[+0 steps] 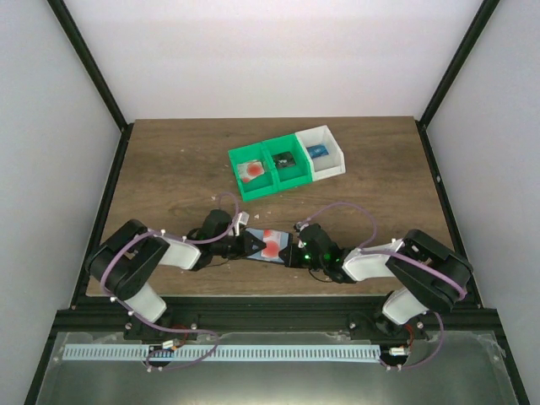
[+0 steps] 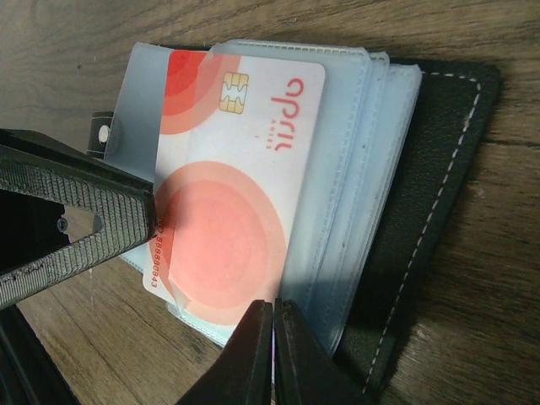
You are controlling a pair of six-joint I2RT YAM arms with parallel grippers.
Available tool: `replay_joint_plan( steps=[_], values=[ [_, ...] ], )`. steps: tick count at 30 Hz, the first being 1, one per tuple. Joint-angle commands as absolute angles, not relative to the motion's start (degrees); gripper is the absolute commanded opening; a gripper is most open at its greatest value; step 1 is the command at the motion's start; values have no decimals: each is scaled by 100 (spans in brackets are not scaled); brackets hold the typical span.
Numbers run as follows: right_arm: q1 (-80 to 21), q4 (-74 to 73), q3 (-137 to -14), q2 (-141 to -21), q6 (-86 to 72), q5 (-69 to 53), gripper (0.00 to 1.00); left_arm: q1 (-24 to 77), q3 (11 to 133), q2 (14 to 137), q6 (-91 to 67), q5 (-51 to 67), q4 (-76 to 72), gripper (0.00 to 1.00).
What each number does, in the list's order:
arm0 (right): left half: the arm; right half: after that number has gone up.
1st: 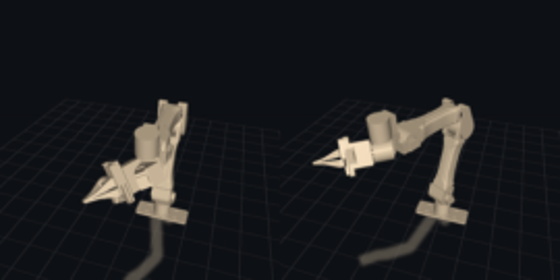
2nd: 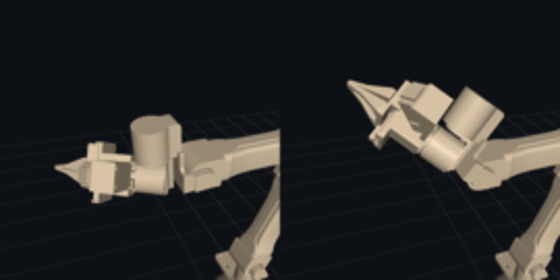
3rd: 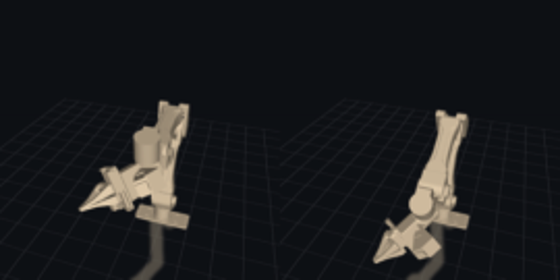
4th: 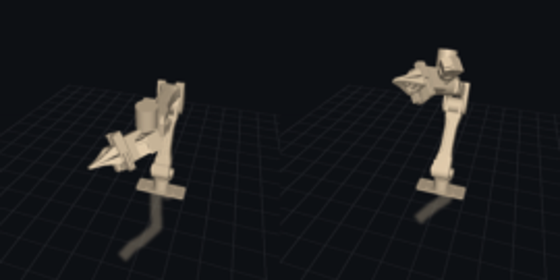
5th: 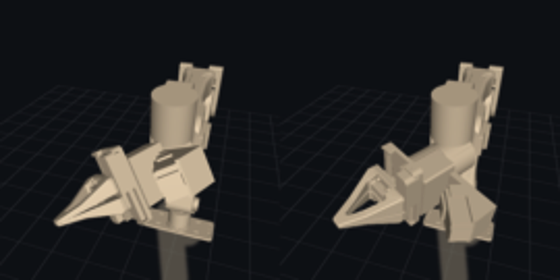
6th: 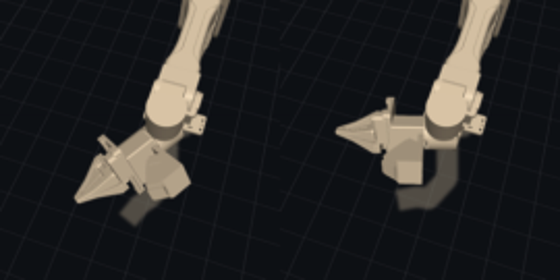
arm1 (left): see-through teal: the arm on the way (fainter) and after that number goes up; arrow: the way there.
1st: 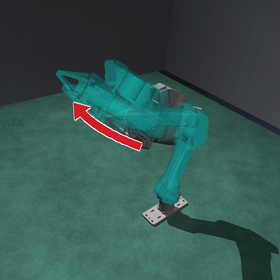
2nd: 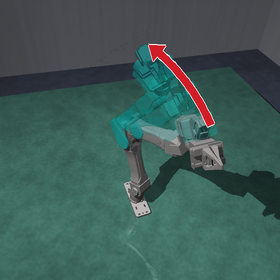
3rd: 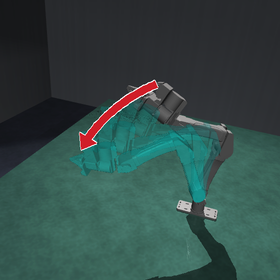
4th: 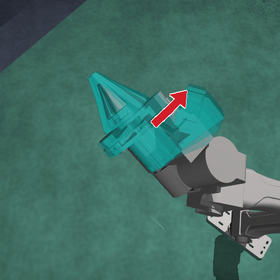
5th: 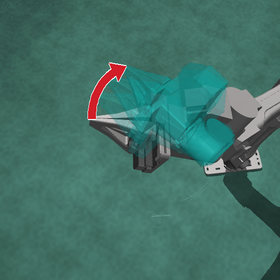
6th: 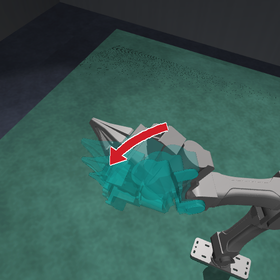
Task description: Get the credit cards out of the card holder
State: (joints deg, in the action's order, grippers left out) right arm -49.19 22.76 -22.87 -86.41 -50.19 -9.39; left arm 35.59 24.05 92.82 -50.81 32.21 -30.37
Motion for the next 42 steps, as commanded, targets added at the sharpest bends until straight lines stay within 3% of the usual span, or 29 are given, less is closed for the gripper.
replay_joint_plan(
  steps=[1, 3, 8, 16, 25, 36, 42],
  values=[
    [-4900, 2148, -2404, -8728, -4972, -891, 5, 3551, 2444, 9373, -5076, 3337, -3272, 14],
    [-4896, 2143, -2400, -8728, -4962, -894, 5, 3561, 2437, 9385, -5084, 3365, -3322, 13],
    [-4896, 2152, -2379, -8718, -4973, -896, 5, 3560, 2413, 9344, -5068, 3382, -3322, 0],
    [-4896, 2135, -2369, -8719, -4972, -878, 5, 3551, 2227, 9318, -5108, 3480, -3718, 0],
    [-4895, 2132, -2333, -8710, -4998, -838, 5, 3462, 2144, 8848, -4870, 3140, -3105, 0],
    [-4904, 2182, -2286, -8364, -5027, -1023, 5, 3385, 1857, 7586, -4598, 2480, -2128, 0],
    [-4926, 2310, -2225, -7634, -4996, -1296, 12, 3383, 1633, 6675, -4863, 2366, -2094, 0]
  ],
)
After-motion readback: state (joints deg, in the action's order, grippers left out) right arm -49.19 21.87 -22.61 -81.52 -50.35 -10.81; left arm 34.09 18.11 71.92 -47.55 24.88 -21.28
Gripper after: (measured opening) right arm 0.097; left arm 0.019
